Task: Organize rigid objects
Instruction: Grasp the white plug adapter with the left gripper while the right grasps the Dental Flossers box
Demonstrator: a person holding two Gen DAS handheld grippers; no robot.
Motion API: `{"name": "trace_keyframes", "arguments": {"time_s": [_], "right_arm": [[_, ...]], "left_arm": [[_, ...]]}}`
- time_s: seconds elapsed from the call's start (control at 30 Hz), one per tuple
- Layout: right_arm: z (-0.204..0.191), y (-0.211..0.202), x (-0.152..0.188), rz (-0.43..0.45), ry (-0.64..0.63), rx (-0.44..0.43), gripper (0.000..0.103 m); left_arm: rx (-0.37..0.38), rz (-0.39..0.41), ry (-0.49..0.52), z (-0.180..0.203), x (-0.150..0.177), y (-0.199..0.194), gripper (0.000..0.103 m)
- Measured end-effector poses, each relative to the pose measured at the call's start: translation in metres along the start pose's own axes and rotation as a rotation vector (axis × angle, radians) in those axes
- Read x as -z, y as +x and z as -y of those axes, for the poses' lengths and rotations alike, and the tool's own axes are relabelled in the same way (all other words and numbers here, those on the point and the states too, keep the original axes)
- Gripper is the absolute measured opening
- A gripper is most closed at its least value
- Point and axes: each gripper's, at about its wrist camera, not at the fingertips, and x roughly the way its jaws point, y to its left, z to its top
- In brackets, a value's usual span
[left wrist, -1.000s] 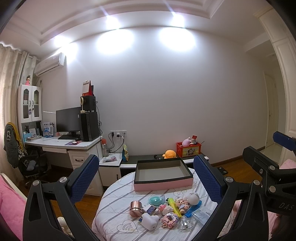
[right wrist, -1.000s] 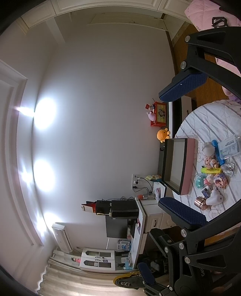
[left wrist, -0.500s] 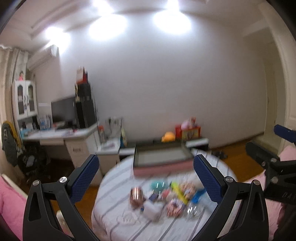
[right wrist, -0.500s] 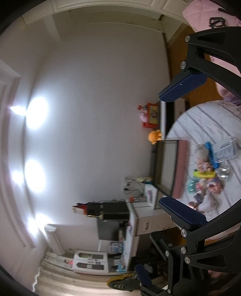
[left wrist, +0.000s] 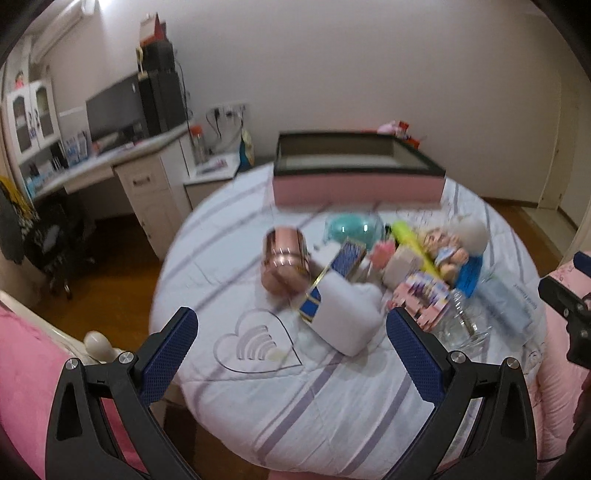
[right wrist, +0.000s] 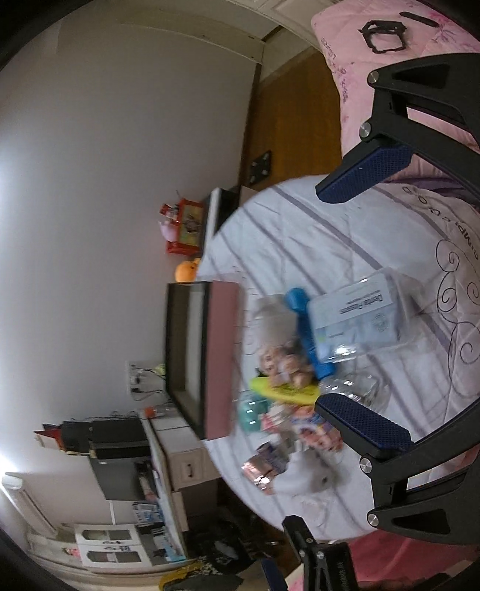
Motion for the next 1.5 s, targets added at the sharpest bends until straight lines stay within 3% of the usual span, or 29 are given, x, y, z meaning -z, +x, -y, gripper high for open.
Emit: {"name": "trace_keyframes", "arguments": {"time_s": [0.27,0.57,0.63,0.7,0.77,0.93,1.07,1.4,1.5], "right_arm": [[0.003,0.039,0.019,-0.086,-0.019,-0.043,0.103],[0.010,0.067,0.025,-0.099,-0.026,-0.145,0.103],[0.012,0.072,0.027,-0.103,-0.017,-0.173,0.092],[0.014,0.076,0.030,-0.107,-0.008,-0.198,0.079],[0.016,0.075,0.031,-0.096,-0.018,-0.195,0.075],[0.018,0.076,0.032,-0.089,-0.019,-0.211,0.074],[0.016,0.076,0.033,-0.080,-0.034,-0.199,0.074],[0.015,0.077,0.033,-0.086,-0.037,-0.194,0.077],[0.016,0.077,0.033,-0.083,-0.035,-0.195,0.078]], "left_arm": [[0.007,-0.101,0.029,0.022,0.006,0.045,0.103],[0.021,-0.153,0.015,0.023,0.004,0.069,0.103],[0.044,-0.175,-0.009,0.018,0.005,0.075,0.103],[0.069,-0.162,-0.033,0.013,0.007,0.076,0.103],[0.074,-0.157,-0.030,0.012,0.008,0.076,0.103],[0.075,-0.147,-0.017,0.014,0.008,0.073,0.102],[0.095,-0.083,-0.064,0.009,0.012,0.062,0.094],[0.003,0.029,-0.044,0.018,0.006,0.043,0.102],[0.013,0.018,-0.047,0.020,0.006,0.047,0.094]]}}
